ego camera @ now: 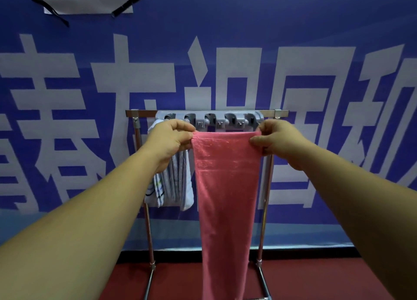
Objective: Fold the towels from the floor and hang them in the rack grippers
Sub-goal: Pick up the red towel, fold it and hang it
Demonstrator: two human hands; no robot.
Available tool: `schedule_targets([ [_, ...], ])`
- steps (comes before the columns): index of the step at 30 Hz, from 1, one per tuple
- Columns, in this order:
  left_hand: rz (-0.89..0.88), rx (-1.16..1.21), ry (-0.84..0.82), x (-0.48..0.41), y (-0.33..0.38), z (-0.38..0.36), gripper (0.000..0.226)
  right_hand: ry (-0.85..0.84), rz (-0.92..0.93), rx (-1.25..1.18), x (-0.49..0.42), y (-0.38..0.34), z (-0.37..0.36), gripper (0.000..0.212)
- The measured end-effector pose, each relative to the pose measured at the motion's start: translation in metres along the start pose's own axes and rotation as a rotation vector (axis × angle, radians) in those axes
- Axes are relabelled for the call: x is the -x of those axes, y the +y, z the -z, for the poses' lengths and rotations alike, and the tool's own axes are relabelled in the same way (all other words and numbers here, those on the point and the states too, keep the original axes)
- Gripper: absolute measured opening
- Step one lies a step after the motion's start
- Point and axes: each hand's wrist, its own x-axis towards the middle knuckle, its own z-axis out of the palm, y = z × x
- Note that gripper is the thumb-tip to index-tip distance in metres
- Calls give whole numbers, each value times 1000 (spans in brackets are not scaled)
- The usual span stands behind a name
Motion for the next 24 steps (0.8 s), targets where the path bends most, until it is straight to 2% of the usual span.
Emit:
schedule_targets([
  [5, -6, 50, 29, 2, -2, 0, 12, 51, 41, -24, -2, -3, -5, 11],
  [9, 9, 31, 59, 2, -2, 0, 14, 40, 29, 9, -5, -4, -10, 15],
  [12, 19, 23, 66, 3, -1, 2, 13, 27, 5, 11, -4, -1, -13, 11],
  [17, 80, -9, 55, 3, -13, 2, 11, 35, -47, 60, -1, 9, -27, 19],
  [21, 91, -65, -1, 5, -26, 3, 11, 50, -89, 139, 3, 19, -34, 16],
  [24, 102, -140, -120, 12, -30, 1, 20, 63, -111, 180, 5, 24, -36, 12],
])
